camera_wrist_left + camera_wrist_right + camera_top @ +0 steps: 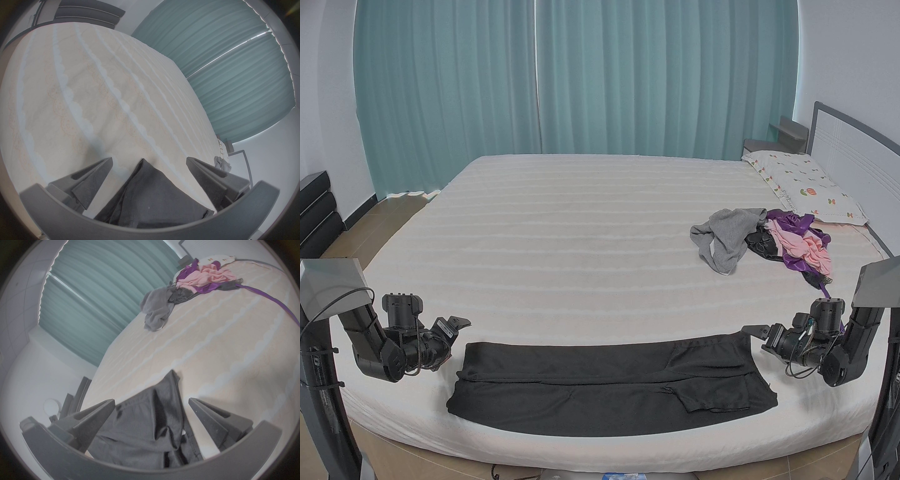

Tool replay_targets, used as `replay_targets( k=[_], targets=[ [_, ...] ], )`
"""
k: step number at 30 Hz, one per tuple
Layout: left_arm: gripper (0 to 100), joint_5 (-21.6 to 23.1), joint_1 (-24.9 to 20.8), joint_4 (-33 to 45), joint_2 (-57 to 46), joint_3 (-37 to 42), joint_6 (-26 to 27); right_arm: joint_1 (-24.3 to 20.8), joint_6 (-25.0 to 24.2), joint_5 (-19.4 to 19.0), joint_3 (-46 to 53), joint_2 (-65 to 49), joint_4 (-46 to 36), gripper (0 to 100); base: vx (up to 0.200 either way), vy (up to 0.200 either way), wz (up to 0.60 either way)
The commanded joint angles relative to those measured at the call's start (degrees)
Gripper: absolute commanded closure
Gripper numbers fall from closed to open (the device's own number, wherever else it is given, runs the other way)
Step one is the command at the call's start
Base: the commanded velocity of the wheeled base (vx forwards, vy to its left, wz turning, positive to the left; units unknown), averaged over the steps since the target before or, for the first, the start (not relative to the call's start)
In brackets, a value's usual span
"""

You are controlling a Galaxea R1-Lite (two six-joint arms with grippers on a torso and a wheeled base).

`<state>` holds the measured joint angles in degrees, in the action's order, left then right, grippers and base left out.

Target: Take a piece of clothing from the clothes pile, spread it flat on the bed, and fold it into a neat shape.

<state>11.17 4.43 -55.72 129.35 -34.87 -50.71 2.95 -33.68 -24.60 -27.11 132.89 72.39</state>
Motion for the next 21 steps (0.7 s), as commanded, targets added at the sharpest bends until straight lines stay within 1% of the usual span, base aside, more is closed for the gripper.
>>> replay_targets(
  k=[1, 5, 9, 13, 21],
  targets=[
    [0, 0.08, -0.73, 0.18, -1.03, 0.68, 0.00, 1.71, -2.44, -0.01, -2.77, 1.06, -0.05, 0, -0.200, 0.000, 0.00],
    [0, 0.17, -0.91, 0.09, -1.03, 1.20, 0.18, 2.32, -5.60, -0.01, -4.35, 1.85, -0.14, 0, -0.200, 0.000, 0.00],
    [0, 0.26, -1.35, 0.09, -0.86, 1.73, 0.97, 1.97, -5.78, -0.18, -3.47, 1.14, -0.23, 0, 0.000, 0.000, 0.00],
    [0, 0.35, -1.44, 0.00, -0.86, 1.91, 1.23, 1.27, -5.78, -1.15, -2.33, 0.00, 0.03, 0, 0.000, 0.000, 0.00],
    [0, 1.05, -1.61, 0.00, -0.68, 2.08, 2.11, -1.54, -6.04, -1.15, 0.31, -3.08, 0.03, 0, 0.000, 0.000, 0.00]
  ],
)
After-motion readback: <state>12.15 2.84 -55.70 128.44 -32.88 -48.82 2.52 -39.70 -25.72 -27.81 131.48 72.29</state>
